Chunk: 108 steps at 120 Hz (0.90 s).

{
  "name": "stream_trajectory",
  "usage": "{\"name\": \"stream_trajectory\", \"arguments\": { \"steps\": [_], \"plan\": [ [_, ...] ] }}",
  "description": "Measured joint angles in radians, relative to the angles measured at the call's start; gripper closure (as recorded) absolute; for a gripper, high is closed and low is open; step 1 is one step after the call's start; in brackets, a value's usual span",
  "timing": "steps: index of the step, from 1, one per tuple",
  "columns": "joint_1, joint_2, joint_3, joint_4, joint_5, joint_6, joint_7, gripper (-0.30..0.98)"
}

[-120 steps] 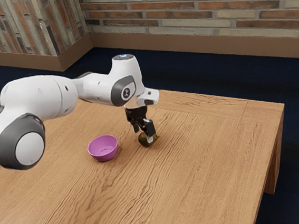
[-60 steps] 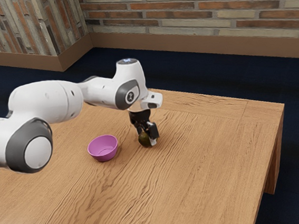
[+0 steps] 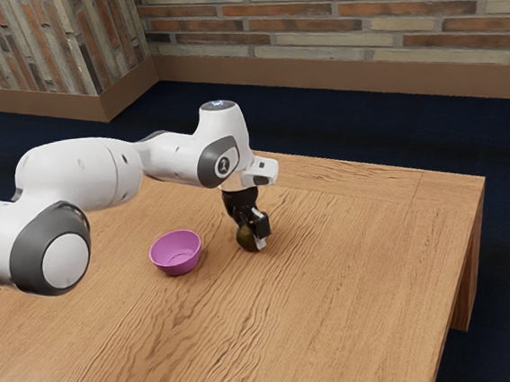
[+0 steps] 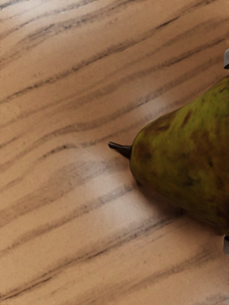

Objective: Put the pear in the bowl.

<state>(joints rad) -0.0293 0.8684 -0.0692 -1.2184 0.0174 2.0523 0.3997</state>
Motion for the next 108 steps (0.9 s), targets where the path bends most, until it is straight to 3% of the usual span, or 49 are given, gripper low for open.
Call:
{"name": "stream_trajectory", "arguments": {
  "steps": [52,108],
  "plan": [
    [0.010,-0.089,0.000,-0.030,0.011,-0.026,-0.010,0.37],
    [0.127,-0.458,0.001,-0.493,0.011,-0.003,-0.022,0.36]
  ]
}}
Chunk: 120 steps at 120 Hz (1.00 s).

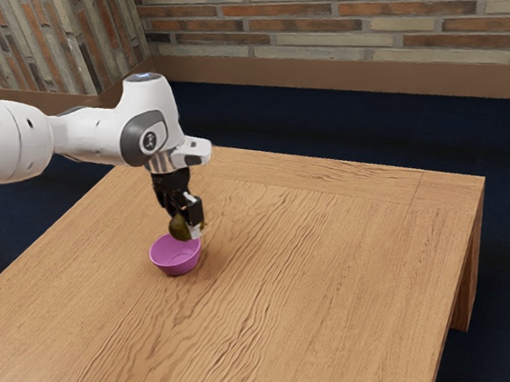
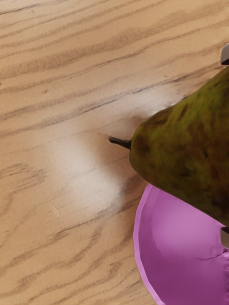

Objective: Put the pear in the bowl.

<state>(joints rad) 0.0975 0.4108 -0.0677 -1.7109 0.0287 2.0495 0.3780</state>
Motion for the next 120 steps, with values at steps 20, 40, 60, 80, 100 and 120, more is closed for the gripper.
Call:
{"name": "stream_trajectory", "arguments": {
  "steps": [20,40,60,80,100,120],
  "plan": [
    [0.028,-0.024,0.001,-0.065,0.000,0.032,-0.003,0.36],
    [0.031,0.007,0.004,-0.064,0.002,0.061,-0.006,0.36],
    [0.048,0.030,0.013,-0.045,0.004,0.075,-0.007,0.35],
    [0.055,0.060,0.014,-0.016,0.004,0.081,-0.008,0.35],
    [0.057,0.080,0.013,-0.010,-0.004,0.083,-0.005,0.18],
    [0.057,0.021,-0.004,-0.033,-0.009,0.079,-0.010,0.08]
  ]
}}
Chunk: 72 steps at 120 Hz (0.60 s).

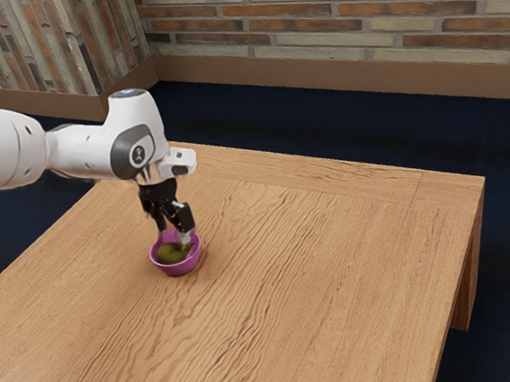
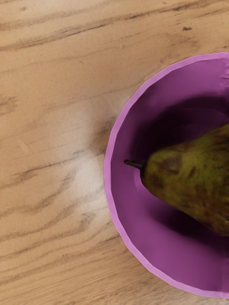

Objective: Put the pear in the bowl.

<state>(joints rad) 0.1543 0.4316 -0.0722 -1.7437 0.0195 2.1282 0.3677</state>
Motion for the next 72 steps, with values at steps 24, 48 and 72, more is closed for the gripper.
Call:
{"name": "stream_trajectory", "arguments": {
  "steps": [24,48,72],
  "plan": [
    [0.008,-0.214,-0.045,-0.010,-0.006,-0.108,-0.066,0.03],
    [-0.228,-0.395,0.149,0.047,-0.001,-0.277,-0.151,0.01],
    [-0.283,-0.444,0.174,0.125,-0.003,-0.440,-0.213,0.00]
  ]
}}
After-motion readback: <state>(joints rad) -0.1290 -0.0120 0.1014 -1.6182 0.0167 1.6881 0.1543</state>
